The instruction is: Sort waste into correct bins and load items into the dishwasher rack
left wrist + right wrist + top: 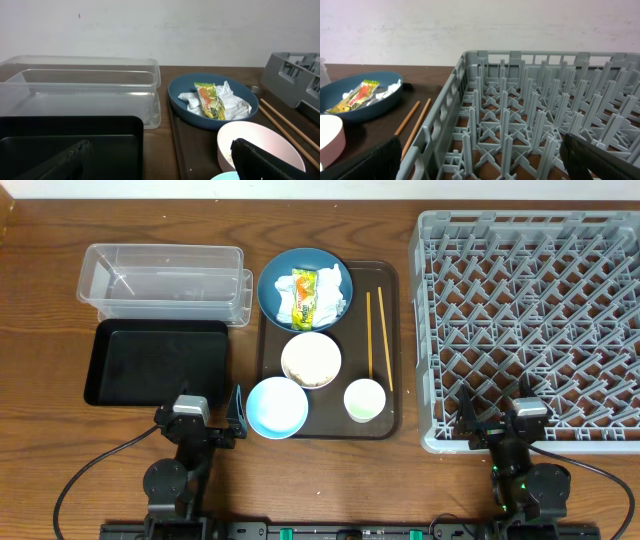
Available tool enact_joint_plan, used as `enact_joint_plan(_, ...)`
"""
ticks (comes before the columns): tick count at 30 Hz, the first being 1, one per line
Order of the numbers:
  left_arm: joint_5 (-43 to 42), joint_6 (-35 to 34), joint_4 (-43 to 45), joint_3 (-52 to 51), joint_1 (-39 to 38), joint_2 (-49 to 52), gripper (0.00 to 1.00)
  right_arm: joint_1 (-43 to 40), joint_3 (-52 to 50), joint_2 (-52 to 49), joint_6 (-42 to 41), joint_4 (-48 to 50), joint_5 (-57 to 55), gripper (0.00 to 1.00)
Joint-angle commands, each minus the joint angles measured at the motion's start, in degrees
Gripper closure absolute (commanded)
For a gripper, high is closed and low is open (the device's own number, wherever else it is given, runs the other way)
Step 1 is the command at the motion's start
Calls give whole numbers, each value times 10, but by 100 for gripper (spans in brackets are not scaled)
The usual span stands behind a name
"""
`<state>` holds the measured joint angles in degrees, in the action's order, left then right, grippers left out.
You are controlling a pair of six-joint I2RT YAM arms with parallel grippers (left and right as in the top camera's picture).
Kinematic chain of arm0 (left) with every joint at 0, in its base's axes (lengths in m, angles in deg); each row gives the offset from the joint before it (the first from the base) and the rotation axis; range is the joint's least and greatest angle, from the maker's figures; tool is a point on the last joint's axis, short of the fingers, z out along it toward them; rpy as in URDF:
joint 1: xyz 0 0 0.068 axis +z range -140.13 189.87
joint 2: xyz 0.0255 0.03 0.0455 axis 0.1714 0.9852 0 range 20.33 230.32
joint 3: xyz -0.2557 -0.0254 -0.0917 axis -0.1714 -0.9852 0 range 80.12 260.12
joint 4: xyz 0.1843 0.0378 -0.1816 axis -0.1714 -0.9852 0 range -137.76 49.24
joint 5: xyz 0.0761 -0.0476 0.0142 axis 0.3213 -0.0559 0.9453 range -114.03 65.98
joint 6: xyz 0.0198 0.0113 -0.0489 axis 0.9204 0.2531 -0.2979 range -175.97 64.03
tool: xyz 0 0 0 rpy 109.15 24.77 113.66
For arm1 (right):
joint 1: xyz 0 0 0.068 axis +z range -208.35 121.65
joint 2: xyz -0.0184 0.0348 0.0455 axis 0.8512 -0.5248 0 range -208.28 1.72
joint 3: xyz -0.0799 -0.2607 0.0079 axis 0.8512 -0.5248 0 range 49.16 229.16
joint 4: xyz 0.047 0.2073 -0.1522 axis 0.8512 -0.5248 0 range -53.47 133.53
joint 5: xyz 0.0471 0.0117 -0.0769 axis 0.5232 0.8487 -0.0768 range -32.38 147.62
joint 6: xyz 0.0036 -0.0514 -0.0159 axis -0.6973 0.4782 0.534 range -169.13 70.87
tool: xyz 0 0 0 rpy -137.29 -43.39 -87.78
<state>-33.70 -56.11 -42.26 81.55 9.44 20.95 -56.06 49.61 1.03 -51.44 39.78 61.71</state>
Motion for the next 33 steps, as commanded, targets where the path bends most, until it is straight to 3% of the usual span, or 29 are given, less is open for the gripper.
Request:
enact_joint_plan(1, 2, 1, -17, -12, 2, -4, 9, 5, -1, 4, 7, -1, -2, 1)
enact_joint_plan(33, 3, 2, -16, -12, 3, -4, 9, 5, -1, 4, 7, 2, -21, 1)
